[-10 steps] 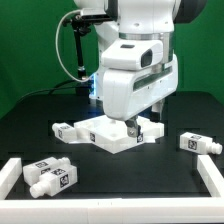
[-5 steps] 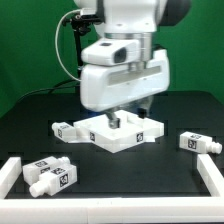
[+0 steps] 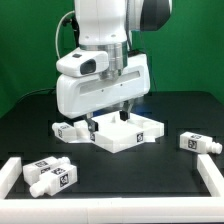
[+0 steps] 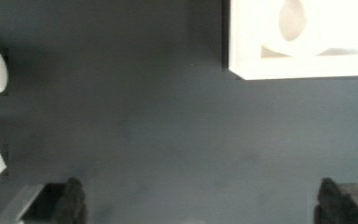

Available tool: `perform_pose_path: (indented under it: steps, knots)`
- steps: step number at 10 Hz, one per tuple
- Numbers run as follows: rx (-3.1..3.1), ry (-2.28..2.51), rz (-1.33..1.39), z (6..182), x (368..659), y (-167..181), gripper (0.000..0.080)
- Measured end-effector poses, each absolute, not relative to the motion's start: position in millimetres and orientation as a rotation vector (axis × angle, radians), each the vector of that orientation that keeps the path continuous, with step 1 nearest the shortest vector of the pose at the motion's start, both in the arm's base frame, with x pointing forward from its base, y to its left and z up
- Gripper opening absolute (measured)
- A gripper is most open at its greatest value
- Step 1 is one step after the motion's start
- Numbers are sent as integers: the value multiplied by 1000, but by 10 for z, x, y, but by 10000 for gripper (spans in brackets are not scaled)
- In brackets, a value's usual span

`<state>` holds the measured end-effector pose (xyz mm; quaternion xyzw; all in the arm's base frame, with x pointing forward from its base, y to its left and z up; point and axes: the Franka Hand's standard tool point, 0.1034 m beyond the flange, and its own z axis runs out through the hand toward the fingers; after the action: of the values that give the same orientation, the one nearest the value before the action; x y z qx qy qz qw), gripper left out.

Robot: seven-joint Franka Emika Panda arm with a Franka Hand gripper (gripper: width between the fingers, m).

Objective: Assemble one leg

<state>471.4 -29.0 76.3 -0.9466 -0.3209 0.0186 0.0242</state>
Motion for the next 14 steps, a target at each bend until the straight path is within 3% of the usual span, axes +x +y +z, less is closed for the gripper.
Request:
perform_pose_path:
  steps: [2,5,8,14]
  knots:
    - [-2941,-956,83,704,4556,-397,650]
    - [-2965,-892,128,416,4122,-745,650]
    - [-2971,-864,155,167,4011,-657,650]
    - [-2926,-1021,135,159,3993,-651,650]
